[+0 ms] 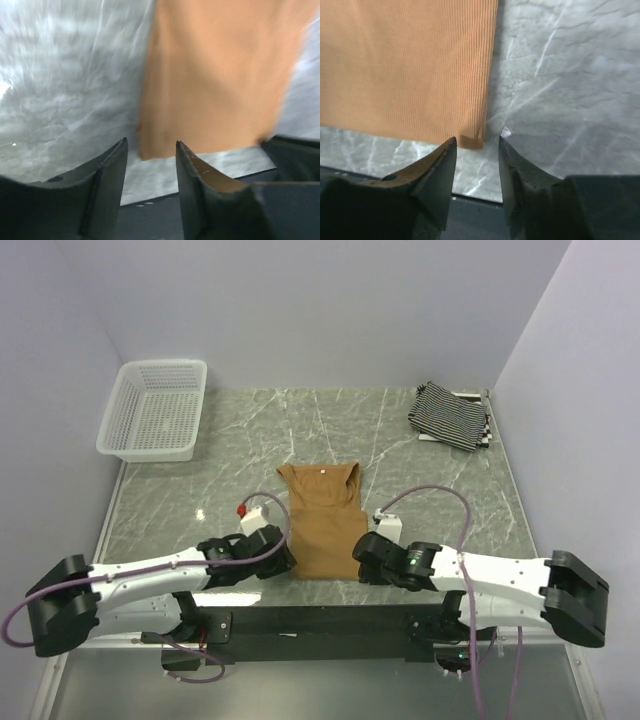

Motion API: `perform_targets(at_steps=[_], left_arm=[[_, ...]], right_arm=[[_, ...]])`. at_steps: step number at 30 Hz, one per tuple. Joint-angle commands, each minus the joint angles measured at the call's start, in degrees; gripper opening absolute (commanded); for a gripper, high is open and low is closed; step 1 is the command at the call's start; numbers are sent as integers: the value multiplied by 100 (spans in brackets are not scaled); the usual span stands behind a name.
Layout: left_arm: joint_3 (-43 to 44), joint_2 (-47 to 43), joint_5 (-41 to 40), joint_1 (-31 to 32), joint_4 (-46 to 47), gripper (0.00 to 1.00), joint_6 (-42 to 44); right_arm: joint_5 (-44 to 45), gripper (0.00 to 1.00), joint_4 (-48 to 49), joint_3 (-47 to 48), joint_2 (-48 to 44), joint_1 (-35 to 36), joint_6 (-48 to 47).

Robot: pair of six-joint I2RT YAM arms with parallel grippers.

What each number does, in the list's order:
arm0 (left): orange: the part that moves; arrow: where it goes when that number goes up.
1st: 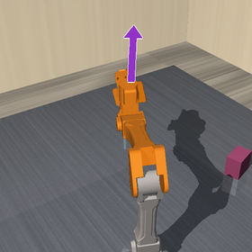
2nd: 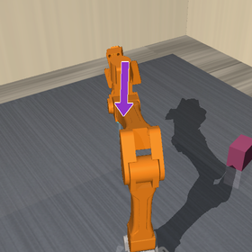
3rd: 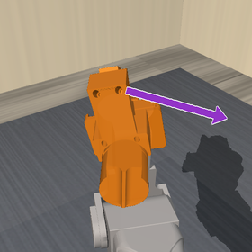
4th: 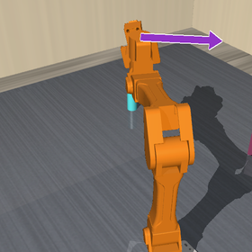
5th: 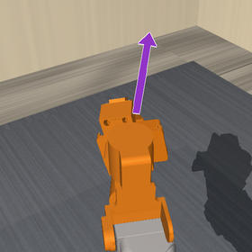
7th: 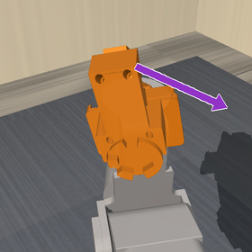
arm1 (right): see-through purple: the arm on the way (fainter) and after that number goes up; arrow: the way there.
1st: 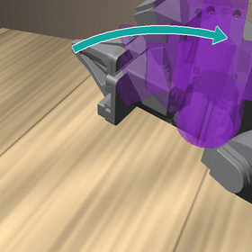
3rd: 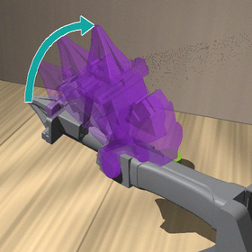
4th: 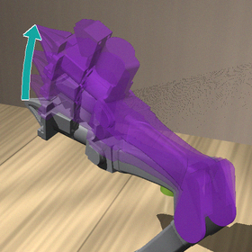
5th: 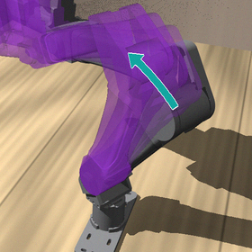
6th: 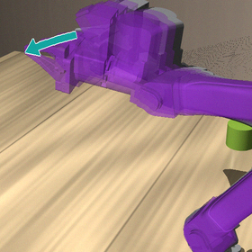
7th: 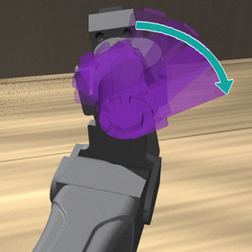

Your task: Fold and stack the tank tops

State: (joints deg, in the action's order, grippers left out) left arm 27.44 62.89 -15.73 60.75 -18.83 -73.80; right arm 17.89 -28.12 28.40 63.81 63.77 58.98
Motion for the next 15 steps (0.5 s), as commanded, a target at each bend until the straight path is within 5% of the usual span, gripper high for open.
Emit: perform_targets(at_steps=[1,5,10,15], left_arm=[[700,-461,-738,-298,-508,49,-13],[1184,-349,-581,-1599,-105,43,786],[1579,624,-38,-3425,397,17,1122],[2176,1794,236,-4325,855,1,1368]], right_arm=[[513,48,-475,437,-509,-31,53],[707,48,-388,1139,-563,-758,-640],[163,44,561,1632,41,-2305,-1756],[-434,36,1010,2721,1340,-2844,-2293]])
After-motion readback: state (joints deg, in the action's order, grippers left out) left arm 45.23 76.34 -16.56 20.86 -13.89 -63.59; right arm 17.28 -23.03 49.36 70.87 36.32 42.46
